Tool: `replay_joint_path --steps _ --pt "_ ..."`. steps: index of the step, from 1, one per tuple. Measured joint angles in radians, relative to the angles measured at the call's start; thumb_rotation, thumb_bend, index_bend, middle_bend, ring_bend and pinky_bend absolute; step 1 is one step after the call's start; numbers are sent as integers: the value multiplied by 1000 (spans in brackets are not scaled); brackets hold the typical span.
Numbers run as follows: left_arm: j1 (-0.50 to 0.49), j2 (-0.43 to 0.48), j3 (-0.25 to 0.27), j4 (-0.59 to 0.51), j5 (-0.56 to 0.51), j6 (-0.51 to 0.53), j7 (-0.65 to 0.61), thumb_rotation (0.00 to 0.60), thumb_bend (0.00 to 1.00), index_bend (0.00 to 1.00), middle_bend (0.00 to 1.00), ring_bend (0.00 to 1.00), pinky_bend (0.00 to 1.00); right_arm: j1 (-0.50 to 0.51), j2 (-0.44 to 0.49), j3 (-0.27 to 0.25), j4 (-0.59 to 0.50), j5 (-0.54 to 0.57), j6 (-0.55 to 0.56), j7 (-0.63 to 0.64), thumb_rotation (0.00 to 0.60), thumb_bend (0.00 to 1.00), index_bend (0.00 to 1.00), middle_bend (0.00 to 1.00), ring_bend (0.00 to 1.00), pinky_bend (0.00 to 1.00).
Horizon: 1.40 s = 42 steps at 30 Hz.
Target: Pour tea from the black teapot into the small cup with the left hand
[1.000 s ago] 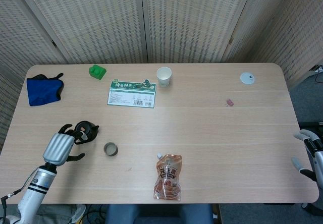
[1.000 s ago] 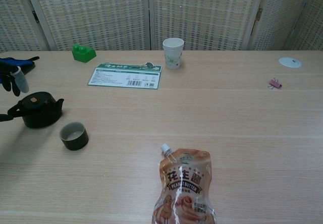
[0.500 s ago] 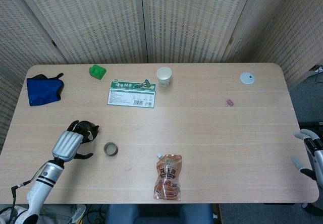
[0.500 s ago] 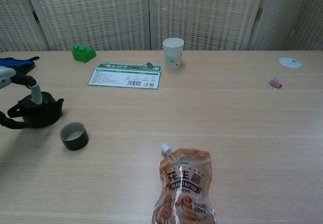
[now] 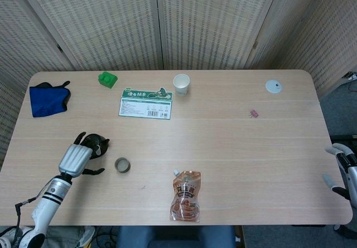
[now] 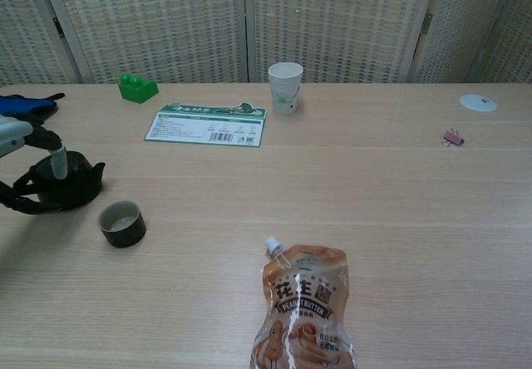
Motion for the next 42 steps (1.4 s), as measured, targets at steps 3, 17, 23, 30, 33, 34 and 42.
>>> replay_joint_path --steps 3,17,23,30,33,34,42 --pt "-5 -8 2 15 0 2 11 375 165 423 293 208 44 -1 -1 -1 1 2 0 0 600 186 297 261 215 250" --pt "-28 -33 -3 19 -7 8 11 375 165 423 293 208 44 -10 0 -2 7 3 7 8 600 186 297 261 215 250" --pt "-35 -46 4 24 -14 0 29 375 165 423 292 208 44 -14 1 -4 11 4 11 13 600 186 297 261 215 250" --pt "-29 -34 20 27 -13 12 61 374 165 423 290 208 44 -17 1 -4 11 0 14 13 600 186 297 261 215 250" --pt "-22 -20 27 23 -14 19 71 375 165 424 290 208 43 -16 1 -4 10 -1 13 11 600 186 297 261 215 250" --pt "-20 -13 30 20 -16 19 74 377 165 424 290 208 43 -15 0 -4 9 -2 13 10 600 186 297 261 215 250" --pt "-6 11 44 15 -36 15 89 375 165 424 290 208 43 -11 -1 -4 3 -7 8 3 600 186 297 261 215 250"
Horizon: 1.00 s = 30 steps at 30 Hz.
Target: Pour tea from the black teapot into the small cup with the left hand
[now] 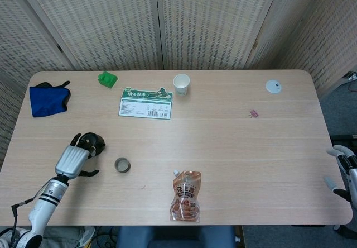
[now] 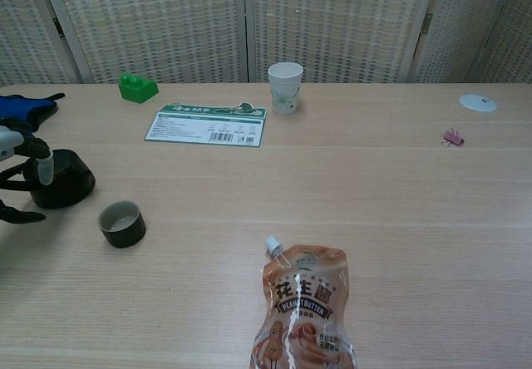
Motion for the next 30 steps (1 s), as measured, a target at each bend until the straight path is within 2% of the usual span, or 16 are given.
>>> replay_joint_path --steps 9,15,23,30 --pt "10 15 1 -2 -5 17 9 376 165 424 290 208 43 3 -1 0 -4 -4 -1 -3 600 186 297 261 215 250" --pt "21 42 -2 -61 -22 21 -14 375 165 394 290 221 43 6 -2 2 1 -5 -4 1 600 186 297 261 215 250" --pt "31 52 -10 -80 -43 37 -3 374 165 375 342 346 43 9 -2 3 6 -6 -7 7 600 186 297 261 215 250" --pt "27 40 -14 -61 -62 23 -1 375 165 389 374 366 43 8 -2 2 8 -3 -7 8 600 186 297 261 215 250"
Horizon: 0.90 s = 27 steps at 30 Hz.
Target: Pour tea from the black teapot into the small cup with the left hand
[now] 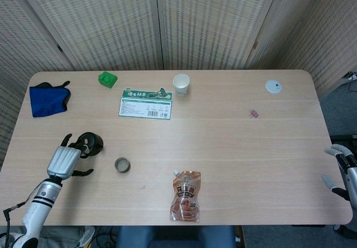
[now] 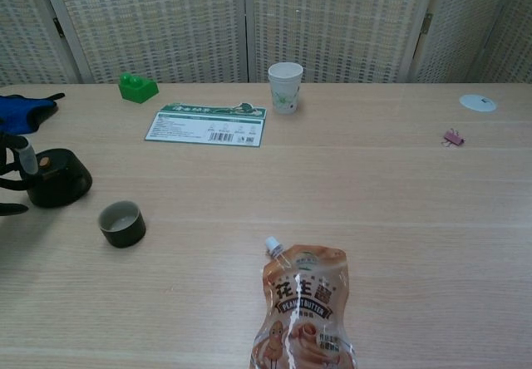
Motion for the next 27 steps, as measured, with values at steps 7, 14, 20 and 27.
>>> replay_joint_path --steps 7,14,20,27 --pt "-4 -8 -2 30 5 -9 -37 377 165 406 382 366 43 -1 1 -1 -4 0 0 -5 600 186 297 261 215 250" --pt "-10 -16 3 64 30 -17 -83 382 165 420 397 366 43 -5 2 -3 -8 0 5 -10 600 186 297 261 215 250" --pt "-15 -21 7 89 41 -28 -109 386 165 423 403 365 43 -8 3 -4 -10 1 7 -12 600 186 297 261 215 250" --pt "-16 -28 10 104 42 -39 -127 385 164 424 403 365 43 -9 3 -4 -12 3 7 -14 600 186 297 261 215 250"
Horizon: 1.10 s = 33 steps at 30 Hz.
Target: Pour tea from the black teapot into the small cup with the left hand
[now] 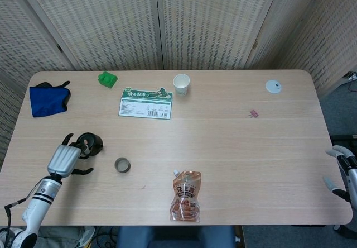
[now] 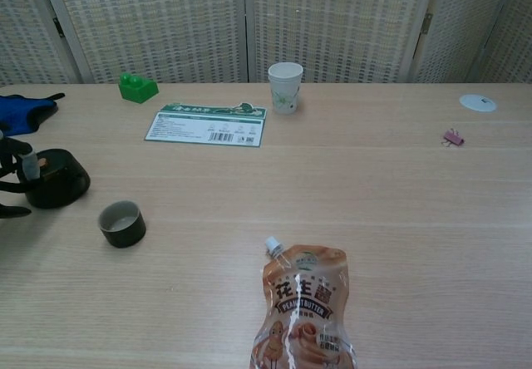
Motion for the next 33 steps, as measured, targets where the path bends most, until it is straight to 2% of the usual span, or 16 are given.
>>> replay_joint_path --steps 12,33 --pt "-1 -4 1 0 -10 -7 20 385 165 429 406 369 43 0 0 1 2 4 -4 0 600 186 297 261 215 250" --pt "18 26 9 -67 -53 -1 95 384 165 446 431 392 43 3 -1 1 0 5 -8 -2 600 185 297 261 215 250"
